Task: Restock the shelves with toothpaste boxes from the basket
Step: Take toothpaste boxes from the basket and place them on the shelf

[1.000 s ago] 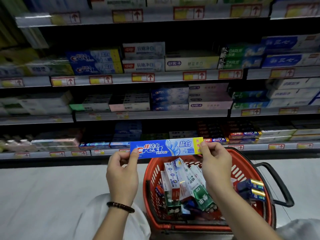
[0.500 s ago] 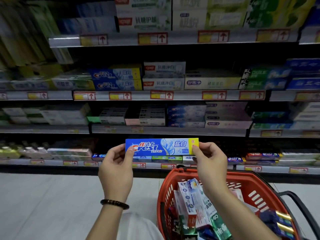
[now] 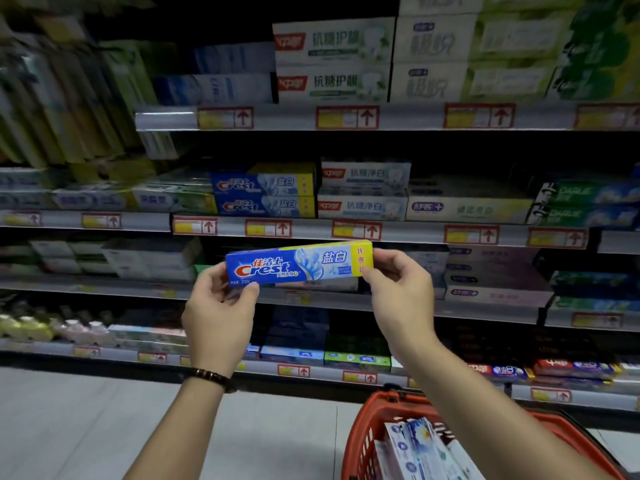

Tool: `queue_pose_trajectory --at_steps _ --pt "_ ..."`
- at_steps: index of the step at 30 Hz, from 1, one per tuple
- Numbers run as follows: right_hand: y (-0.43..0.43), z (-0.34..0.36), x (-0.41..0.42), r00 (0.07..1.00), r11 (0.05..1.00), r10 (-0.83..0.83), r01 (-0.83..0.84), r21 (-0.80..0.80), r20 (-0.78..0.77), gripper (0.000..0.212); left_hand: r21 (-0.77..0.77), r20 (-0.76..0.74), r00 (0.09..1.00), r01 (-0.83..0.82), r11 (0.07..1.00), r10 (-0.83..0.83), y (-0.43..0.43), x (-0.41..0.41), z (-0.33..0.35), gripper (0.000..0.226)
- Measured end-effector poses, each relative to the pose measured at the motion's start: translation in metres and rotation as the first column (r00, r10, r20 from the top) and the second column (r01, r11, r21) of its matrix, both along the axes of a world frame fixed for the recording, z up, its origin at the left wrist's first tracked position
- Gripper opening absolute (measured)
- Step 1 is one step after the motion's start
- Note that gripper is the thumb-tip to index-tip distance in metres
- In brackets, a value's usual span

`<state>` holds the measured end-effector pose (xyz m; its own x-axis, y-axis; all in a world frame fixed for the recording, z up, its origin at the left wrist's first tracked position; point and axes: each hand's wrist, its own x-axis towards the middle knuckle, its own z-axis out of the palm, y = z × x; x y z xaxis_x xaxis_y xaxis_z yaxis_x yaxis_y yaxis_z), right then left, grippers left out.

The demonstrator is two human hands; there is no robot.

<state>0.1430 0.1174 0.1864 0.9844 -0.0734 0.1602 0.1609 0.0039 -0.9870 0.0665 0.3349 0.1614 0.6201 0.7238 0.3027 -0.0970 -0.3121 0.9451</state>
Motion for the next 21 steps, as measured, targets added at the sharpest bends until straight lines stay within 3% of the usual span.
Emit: queue_pose_trajectory --at_steps 7,21 --pt "0.046 0.033 0.046 0.995 0.996 0.072 -0.068 -0.054 0.064 0.024 0.073 -0.013 1.0 -0.012 0.997 0.013 0.041 0.036 0.024 0.044" --pt "0.095 0.077 0.108 0.996 0.987 0.077 -0.07 -0.148 0.043 0.032 0.108 0.032 0.995 0.094 0.99 -0.098 0.101 0.114 0.087 0.056"
